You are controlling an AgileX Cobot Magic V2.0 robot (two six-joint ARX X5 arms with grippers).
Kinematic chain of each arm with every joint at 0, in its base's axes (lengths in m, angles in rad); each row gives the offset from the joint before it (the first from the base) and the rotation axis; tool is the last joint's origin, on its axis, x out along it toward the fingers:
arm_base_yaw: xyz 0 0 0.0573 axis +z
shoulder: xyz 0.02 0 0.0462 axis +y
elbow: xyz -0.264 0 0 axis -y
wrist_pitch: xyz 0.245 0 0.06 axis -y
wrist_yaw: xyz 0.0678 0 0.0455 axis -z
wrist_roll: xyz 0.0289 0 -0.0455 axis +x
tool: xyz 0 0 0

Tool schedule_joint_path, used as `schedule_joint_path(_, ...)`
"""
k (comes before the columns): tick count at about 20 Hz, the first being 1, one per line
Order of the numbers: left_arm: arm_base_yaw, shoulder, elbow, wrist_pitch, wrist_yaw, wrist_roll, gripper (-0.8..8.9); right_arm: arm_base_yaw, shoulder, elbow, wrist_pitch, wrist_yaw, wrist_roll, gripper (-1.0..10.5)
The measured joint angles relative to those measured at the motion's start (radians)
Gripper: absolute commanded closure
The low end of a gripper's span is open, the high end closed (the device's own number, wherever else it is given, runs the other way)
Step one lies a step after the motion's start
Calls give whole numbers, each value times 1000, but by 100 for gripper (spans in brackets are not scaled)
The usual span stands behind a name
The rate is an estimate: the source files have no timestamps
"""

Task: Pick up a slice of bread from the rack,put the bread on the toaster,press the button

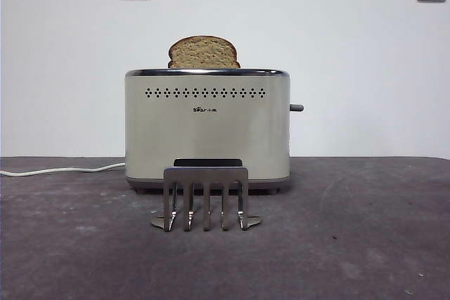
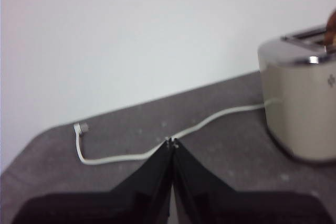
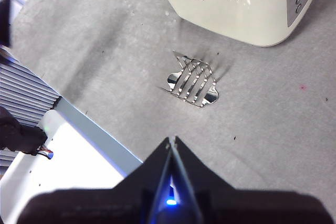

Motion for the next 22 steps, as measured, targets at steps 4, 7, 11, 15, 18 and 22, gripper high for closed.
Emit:
schedule_joint_path(4,0,-68,-103,-1,0,-4,816,0,0,0,0,0,0,946)
schedule_joint_path(7,0,-117,-156,-5,0,-6,816,0,0,0,0,0,0,946)
schedule_joint_path(11,0,-160,-190,-46,1,-10,816,0,0,0,0,0,0,946)
schedule_joint_path(15,0,-160,-190,-124,2,-29,816,0,0,0,0,0,0,946)
schedule_joint_path(18,0,-160,-190,-150,2,-43,816,0,0,0,0,0,0,946)
schedule_joint_path(22,0,-160,-190,-150,2,-43,816,0,0,0,0,0,0,946)
